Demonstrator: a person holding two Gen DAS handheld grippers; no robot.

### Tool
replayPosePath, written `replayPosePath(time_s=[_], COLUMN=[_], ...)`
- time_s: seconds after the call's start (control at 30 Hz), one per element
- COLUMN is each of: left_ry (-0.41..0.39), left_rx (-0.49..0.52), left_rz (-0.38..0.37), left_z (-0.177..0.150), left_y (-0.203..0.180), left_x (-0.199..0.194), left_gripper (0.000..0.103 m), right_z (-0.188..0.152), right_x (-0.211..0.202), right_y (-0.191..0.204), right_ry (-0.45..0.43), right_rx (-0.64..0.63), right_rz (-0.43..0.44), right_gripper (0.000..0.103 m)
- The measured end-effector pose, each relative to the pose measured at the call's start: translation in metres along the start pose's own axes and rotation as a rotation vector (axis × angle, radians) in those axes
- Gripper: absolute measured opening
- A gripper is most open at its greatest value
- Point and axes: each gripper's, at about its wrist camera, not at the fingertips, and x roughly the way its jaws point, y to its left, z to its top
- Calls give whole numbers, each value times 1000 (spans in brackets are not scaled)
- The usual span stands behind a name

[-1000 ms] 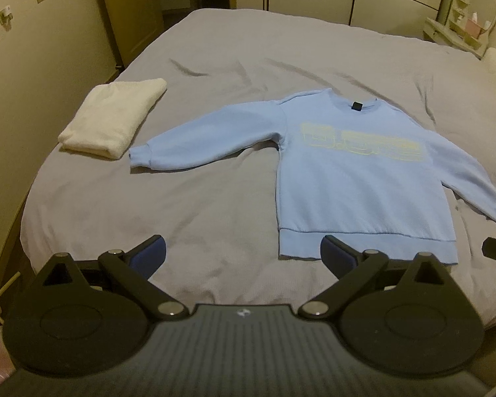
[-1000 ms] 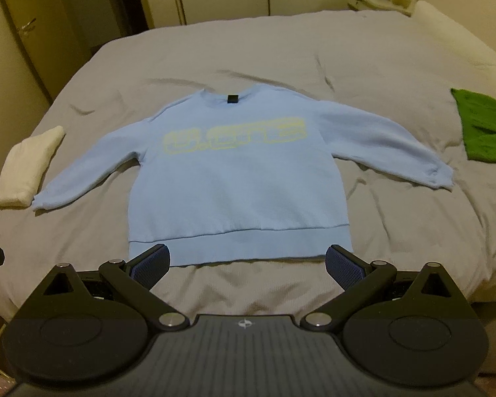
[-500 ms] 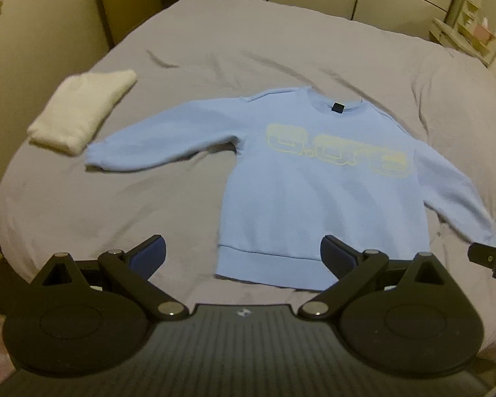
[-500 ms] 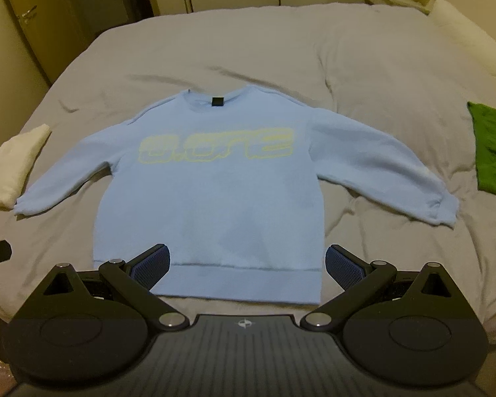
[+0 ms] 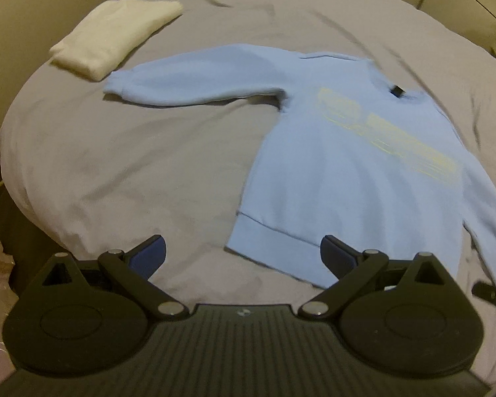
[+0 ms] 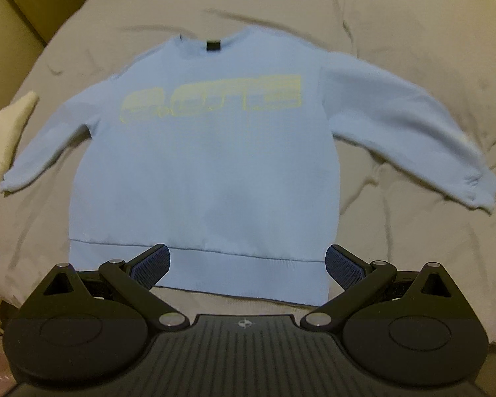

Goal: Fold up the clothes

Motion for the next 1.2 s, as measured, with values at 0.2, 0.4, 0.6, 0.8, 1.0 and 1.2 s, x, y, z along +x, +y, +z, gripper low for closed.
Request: replayPosePath(time_s=[0.2,0.4,0.6,0.8,1.0,1.2], left_ry=[3,10,29,18,-24,-93], left_rx=[-38,-72,-115,-287,-493,-705], left_rz=[-27,-46,25,87,121,69], left_z=[35,77,121,156,168,176], left_y=[13,33,73,140,193,227], left_x=[44,98,157,205,236,256], left_gripper=[98,92,72,69,71,61], right_z=[20,54,90,116,129,129], right_x=[33,73,109,142,163,180], right_y=[4,16,33,51,56,53], right_ry=[30,51,62,109,146,191], right_rx=[15,77,133,133,125,111], right_rz=[-24,-70,-105,-166,-201,-225], right_gripper=[103,103,103,103,103,103])
